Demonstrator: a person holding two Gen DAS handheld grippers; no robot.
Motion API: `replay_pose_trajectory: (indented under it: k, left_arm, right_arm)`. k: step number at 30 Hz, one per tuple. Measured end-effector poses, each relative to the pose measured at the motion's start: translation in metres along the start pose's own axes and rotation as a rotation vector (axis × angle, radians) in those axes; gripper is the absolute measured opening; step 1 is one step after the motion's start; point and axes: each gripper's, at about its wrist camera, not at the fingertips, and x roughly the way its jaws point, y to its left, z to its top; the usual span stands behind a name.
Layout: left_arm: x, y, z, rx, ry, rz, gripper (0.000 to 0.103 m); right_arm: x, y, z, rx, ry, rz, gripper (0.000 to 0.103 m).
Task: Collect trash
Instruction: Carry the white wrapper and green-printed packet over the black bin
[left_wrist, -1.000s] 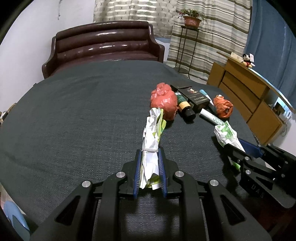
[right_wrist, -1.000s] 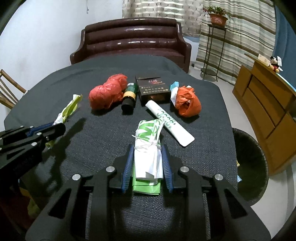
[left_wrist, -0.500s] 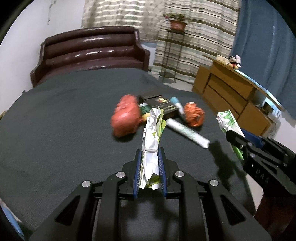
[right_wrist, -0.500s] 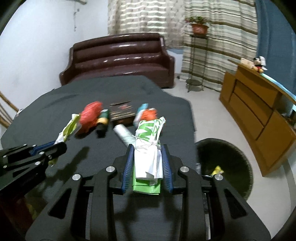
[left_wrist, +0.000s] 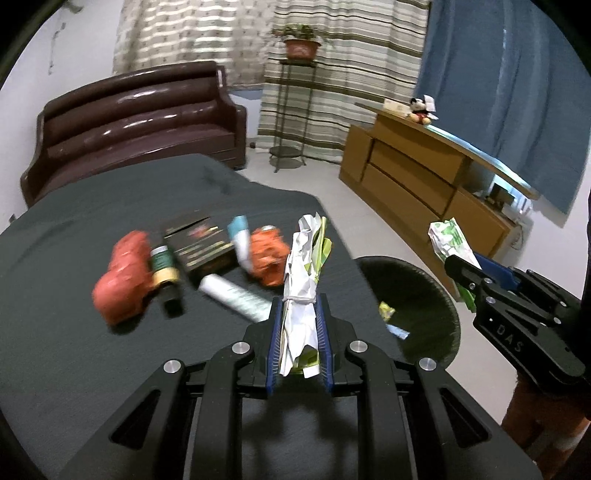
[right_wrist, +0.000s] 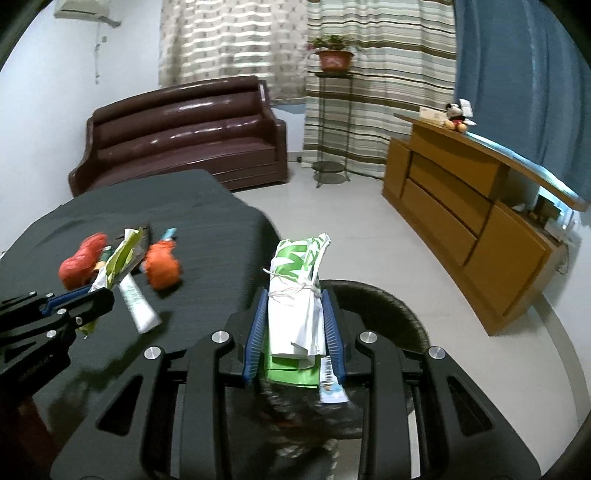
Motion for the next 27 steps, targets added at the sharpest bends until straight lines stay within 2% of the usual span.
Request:
replay_pose_trajectory:
  k: [15, 27]
  left_arm:
    - [0.049, -0.057, 0.017, 0.09, 0.041, -0.038, 0.019]
    - [0.073, -0.076, 0.021, 0.127, 0.073, -0.038, 0.019]
  right_arm:
    - [0.021, -0.06, 0.002, 0.088, 0.007, -0.041, 0.029]
    - [0.037, -0.086, 0.001, 0.135, 0.015, -0.053, 0.029]
